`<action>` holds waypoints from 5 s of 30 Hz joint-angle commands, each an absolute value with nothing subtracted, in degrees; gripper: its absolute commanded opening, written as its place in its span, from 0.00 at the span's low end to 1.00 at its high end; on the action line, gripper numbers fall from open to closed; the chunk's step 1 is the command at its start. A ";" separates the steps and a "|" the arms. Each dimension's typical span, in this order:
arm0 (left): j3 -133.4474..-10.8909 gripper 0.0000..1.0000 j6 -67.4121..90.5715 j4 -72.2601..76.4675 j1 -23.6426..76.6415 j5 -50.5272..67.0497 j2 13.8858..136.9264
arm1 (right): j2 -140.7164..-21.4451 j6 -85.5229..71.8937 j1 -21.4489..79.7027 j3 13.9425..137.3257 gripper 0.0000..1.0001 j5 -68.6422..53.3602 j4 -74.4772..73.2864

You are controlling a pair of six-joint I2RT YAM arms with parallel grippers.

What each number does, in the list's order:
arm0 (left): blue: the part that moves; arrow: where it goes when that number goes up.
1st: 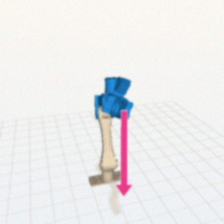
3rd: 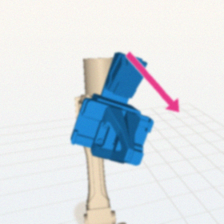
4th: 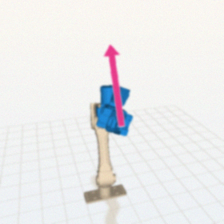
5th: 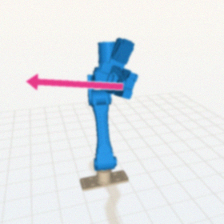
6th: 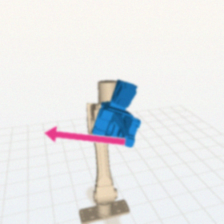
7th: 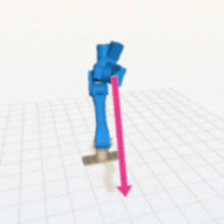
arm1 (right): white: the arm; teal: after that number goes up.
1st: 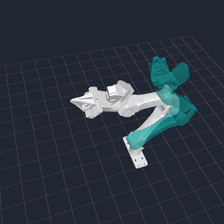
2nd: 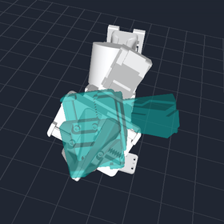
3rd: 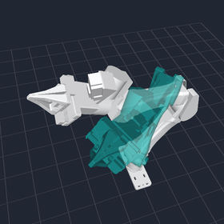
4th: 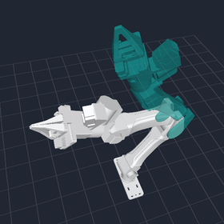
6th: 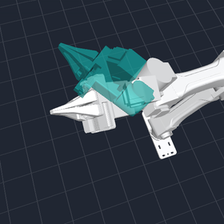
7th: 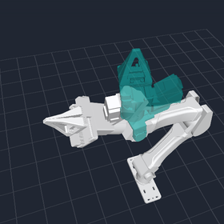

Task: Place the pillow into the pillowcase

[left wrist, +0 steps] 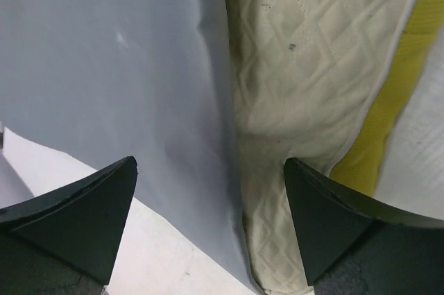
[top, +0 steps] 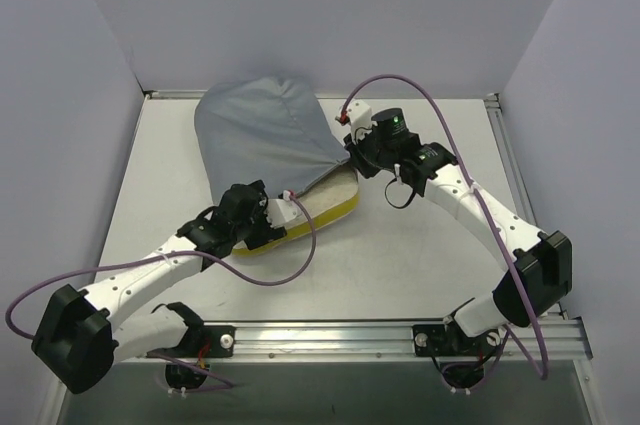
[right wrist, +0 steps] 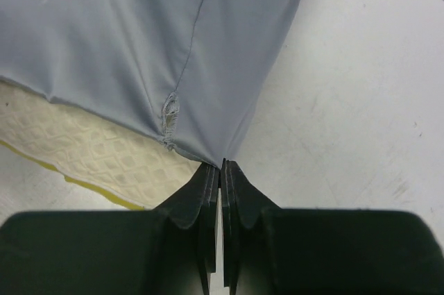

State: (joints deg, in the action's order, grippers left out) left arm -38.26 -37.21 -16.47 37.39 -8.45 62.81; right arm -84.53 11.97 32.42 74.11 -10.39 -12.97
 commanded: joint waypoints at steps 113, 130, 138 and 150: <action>-150.09 0.00 -13.80 -28.30 0.36 3.95 90.17 | -85.87 -29.53 -2.64 136.05 0.00 -22.94 -13.54; -82.63 0.00 -18.11 -46.22 49.18 30.69 67.20 | -75.56 -1.59 -10.90 78.05 0.00 -13.97 -23.63; -92.27 0.70 -8.27 -44.57 40.21 39.26 77.78 | -92.72 14.30 -13.36 87.36 0.47 -14.57 -40.74; -67.96 0.76 -2.99 -43.42 21.00 26.90 73.83 | -104.73 22.85 -0.71 98.07 0.80 -22.77 -42.45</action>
State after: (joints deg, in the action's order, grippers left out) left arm -74.48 -5.78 -42.09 20.51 30.17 71.68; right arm -97.97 20.45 -5.67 95.83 -20.69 -40.97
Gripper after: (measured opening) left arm 0.762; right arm 0.797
